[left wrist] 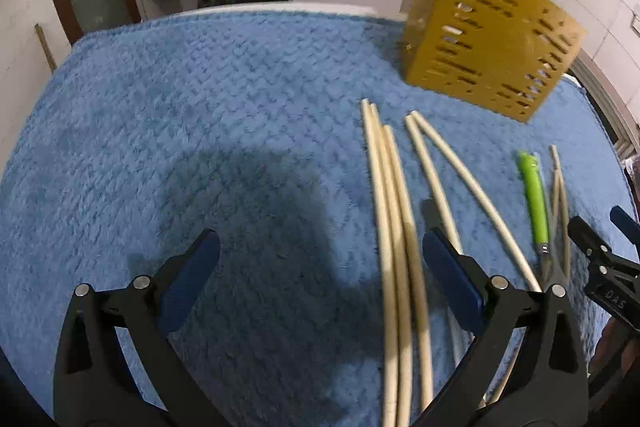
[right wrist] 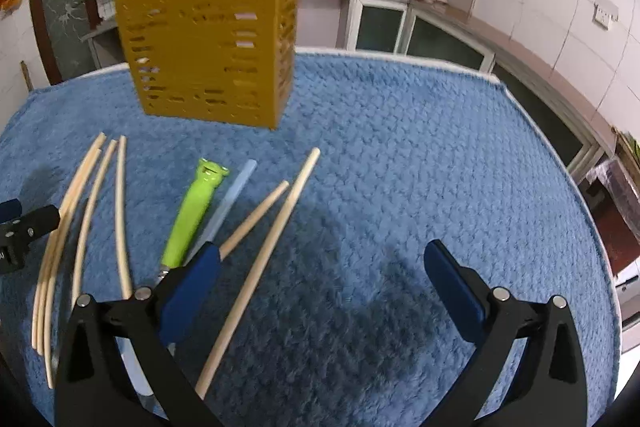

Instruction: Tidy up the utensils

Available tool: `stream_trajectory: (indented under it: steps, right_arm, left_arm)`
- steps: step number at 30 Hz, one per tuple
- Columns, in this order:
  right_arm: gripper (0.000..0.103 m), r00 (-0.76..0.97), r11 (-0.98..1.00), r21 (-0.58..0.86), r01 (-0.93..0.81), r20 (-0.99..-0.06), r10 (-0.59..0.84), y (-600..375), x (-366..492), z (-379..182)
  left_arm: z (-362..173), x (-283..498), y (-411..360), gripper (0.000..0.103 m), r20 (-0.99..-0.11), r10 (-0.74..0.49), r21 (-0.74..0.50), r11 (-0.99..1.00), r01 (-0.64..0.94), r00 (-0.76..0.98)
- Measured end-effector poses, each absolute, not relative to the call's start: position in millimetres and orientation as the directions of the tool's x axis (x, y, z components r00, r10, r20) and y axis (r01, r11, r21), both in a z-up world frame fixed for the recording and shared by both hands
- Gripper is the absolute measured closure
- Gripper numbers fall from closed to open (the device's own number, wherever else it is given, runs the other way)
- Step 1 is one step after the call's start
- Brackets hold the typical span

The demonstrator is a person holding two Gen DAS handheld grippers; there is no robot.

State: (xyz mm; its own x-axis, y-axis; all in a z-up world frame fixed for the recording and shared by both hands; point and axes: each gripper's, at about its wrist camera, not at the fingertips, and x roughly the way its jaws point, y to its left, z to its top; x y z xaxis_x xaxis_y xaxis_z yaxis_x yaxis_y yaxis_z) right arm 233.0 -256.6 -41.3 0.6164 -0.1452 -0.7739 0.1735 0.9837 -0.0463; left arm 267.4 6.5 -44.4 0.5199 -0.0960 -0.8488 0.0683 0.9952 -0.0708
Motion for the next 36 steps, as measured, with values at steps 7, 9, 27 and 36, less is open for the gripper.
stream_trajectory:
  steps: [7, 9, 27, 36]
  right_arm:
    - [0.004, 0.569, 0.980, -0.044, 0.192, -0.809, -0.148, -260, 248, -45]
    - [0.004, 0.554, 0.979, -0.058, 0.195, -0.817, -0.158, -261, 253, -47]
    - [0.061, 0.482, 0.992, 0.029, 0.124, -0.875, -0.035, -251, 273, -48]
    - [0.061, 0.471, 0.991, 0.044, 0.125, -0.882, -0.020, -254, 275, -47]
  left_arm:
    - [-52, 280, 12, 0.006, -0.868, -0.085, -0.062, 0.996, 0.065, 0.490]
    - [-52, 285, 12, 0.007, -0.874, -0.085, -0.058, 0.996, 0.069, 0.479]
    - [-39, 312, -7, 0.078, -0.897, -0.164, -0.130, 0.985, 0.111, 0.410]
    - [-43, 318, -6, 0.079, -0.892, -0.200, -0.167, 0.979, 0.116, 0.405]
